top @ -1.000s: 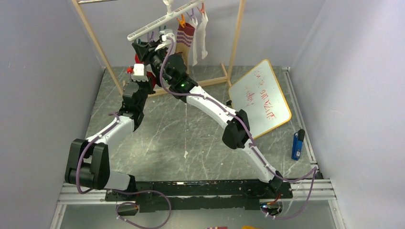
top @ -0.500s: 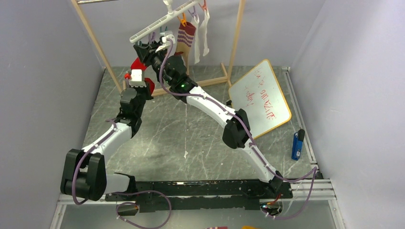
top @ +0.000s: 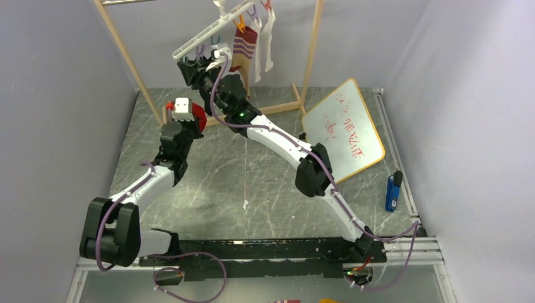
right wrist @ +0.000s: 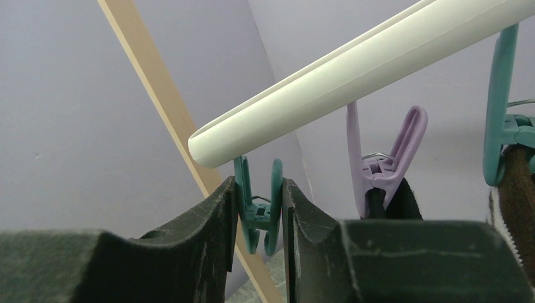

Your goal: Remove the socks clipped to the hanger

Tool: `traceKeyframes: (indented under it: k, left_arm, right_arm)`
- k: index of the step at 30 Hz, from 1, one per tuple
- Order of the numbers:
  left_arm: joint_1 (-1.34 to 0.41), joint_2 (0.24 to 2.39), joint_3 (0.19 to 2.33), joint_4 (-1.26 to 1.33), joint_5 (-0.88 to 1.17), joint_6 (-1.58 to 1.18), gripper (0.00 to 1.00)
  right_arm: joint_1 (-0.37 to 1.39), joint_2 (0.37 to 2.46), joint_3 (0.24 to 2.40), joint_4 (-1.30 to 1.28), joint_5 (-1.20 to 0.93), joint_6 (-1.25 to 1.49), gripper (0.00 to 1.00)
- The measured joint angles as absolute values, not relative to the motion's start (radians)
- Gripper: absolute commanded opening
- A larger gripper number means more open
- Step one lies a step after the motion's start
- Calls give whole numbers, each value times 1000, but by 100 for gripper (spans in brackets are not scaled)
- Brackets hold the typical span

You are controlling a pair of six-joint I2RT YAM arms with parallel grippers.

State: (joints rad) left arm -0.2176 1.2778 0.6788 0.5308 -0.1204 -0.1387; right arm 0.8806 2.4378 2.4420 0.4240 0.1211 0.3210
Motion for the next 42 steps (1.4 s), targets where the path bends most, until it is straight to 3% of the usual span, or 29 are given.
traceKeyframes:
  k: [1,3,4,6,7,9,11,13,20,29,42]
  left_arm:
    - [-218,1278,669,533,-115,-146,8]
    - [-221,1278,632,539,-102,-162,29]
    - [-225,1278,606,541,-100,-172,42]
    - [-235,1278,553,535,-96,-187,93]
    - [-241,1278,529,530,-95,-192,97]
    - [-255,1278,492,516,-95,-211,97]
    - [-271,1270,464,506,-97,-224,97]
    - [-290,1248,444,496,-103,-229,97]
    - [-318,1152,434,511,-137,-231,97]
    - [-323,1235,451,587,-190,-222,97]
    - [-324,1360,499,813,-247,-154,97]
  right_arm:
    - [881,2434,2435,426,121,321,0]
    - [881,2419,2405,435,120,321,0]
    - [881,2408,2383,440,119,321,0]
    - [881,2390,2351,446,118,321,0]
    - [881,2386,2344,447,118,321,0]
    - [881,2384,2343,447,117,321,1]
    - [882,2384,2343,448,112,321,14]
    - [882,2384,2343,449,106,321,37]
    - [884,2384,2343,442,88,318,66]
    - [888,2340,2266,435,67,315,77]
    - [891,1892,1573,562,-1,324,79]
